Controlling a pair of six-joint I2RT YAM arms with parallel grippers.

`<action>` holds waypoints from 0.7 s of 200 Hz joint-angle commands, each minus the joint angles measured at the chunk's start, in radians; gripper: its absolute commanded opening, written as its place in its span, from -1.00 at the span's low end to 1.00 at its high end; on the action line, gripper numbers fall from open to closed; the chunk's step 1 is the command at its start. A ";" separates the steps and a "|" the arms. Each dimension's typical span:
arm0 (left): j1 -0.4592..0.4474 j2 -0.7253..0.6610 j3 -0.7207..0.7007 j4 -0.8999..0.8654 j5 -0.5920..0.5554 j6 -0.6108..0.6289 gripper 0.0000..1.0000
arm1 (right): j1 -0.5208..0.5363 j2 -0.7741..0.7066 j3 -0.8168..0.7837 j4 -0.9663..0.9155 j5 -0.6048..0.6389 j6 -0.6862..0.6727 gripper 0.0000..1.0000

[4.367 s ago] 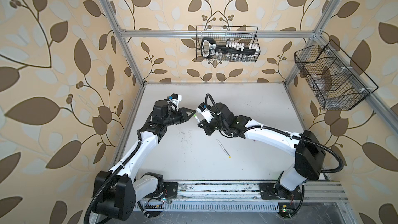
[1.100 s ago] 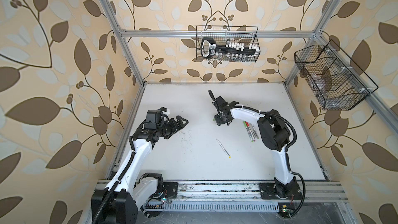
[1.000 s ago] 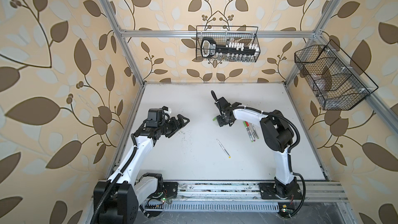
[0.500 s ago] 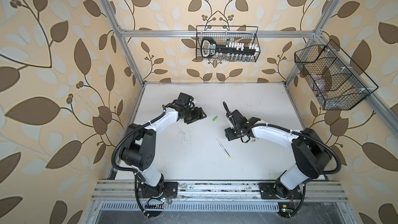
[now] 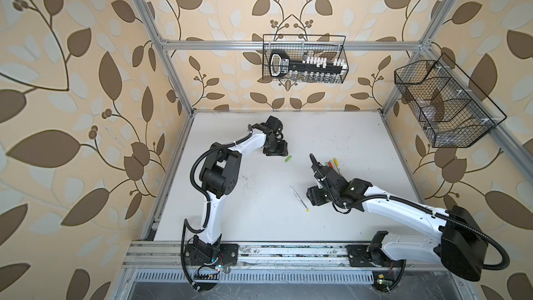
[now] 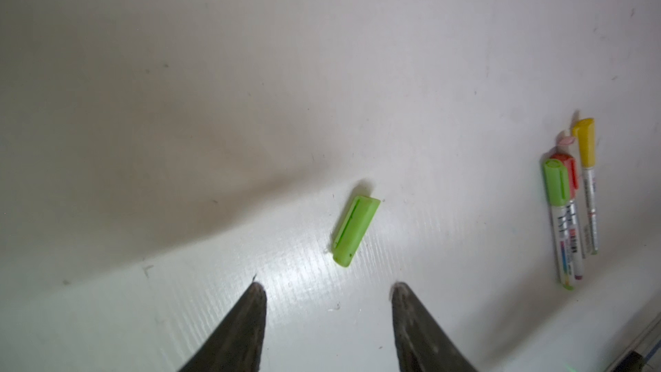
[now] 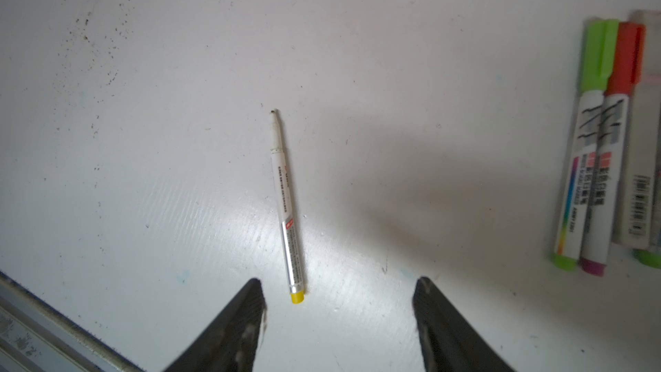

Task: Insert pens into pen caps
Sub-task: Pick up a pen at the center of the table.

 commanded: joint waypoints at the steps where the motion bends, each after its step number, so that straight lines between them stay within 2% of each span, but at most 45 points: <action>1: -0.042 0.057 0.107 -0.118 -0.070 0.080 0.09 | 0.004 -0.056 -0.036 -0.047 0.025 0.034 0.38; 75: -0.110 0.229 0.286 -0.186 -0.175 0.116 -0.17 | 0.001 -0.124 -0.062 -0.057 0.032 0.029 0.38; 91: -0.122 0.263 0.324 -0.211 -0.208 0.119 -0.31 | 0.000 -0.130 -0.064 -0.060 0.034 0.030 0.38; 110: -0.138 0.278 0.330 -0.229 -0.258 0.119 -0.43 | 0.000 -0.136 -0.069 -0.061 0.033 0.031 0.39; 140: -0.151 0.271 0.303 -0.244 -0.315 0.113 -0.51 | 0.001 -0.135 -0.075 -0.055 0.021 0.024 0.39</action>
